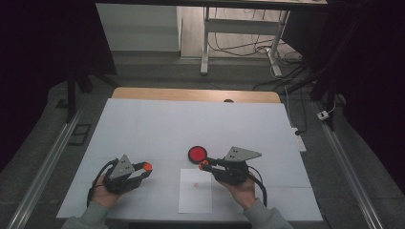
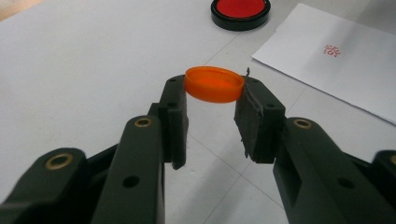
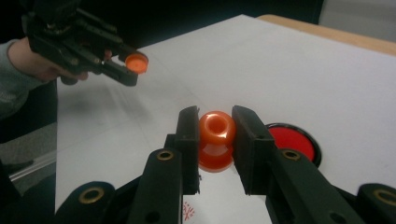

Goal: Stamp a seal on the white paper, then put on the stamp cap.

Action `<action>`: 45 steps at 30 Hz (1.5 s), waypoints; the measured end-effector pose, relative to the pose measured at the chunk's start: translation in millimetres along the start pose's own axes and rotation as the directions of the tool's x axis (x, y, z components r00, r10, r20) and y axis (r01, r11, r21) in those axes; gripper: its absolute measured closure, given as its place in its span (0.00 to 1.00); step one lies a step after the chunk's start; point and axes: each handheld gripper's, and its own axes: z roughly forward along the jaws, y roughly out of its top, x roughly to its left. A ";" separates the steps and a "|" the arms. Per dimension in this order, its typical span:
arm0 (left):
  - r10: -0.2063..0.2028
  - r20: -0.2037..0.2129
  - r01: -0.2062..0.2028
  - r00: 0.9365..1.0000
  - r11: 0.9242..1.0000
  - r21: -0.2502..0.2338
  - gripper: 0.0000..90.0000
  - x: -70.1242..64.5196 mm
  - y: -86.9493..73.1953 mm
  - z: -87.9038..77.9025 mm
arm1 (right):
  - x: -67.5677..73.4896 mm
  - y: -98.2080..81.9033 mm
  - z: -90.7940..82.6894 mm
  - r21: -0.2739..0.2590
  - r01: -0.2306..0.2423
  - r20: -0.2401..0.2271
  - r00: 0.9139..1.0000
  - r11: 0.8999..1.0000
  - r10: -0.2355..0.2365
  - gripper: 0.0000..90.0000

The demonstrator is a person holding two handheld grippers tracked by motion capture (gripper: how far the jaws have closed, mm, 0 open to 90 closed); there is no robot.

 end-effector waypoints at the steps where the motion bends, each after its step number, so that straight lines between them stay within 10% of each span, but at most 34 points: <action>1: 0.000 -0.001 0.000 1.000 1.000 0.000 0.71 0.0 -0.1 0.2 | -0.7 1.4 -1.8 -0.008 0.001 0.004 1.000 1.000 -0.001 0.80; 45: 0.025 0.013 -0.025 1.000 1.000 -0.003 0.71 -4.5 8.0 5.4 | -8.2 10.9 -16.2 -0.070 -0.005 0.032 0.999 0.998 0.008 0.80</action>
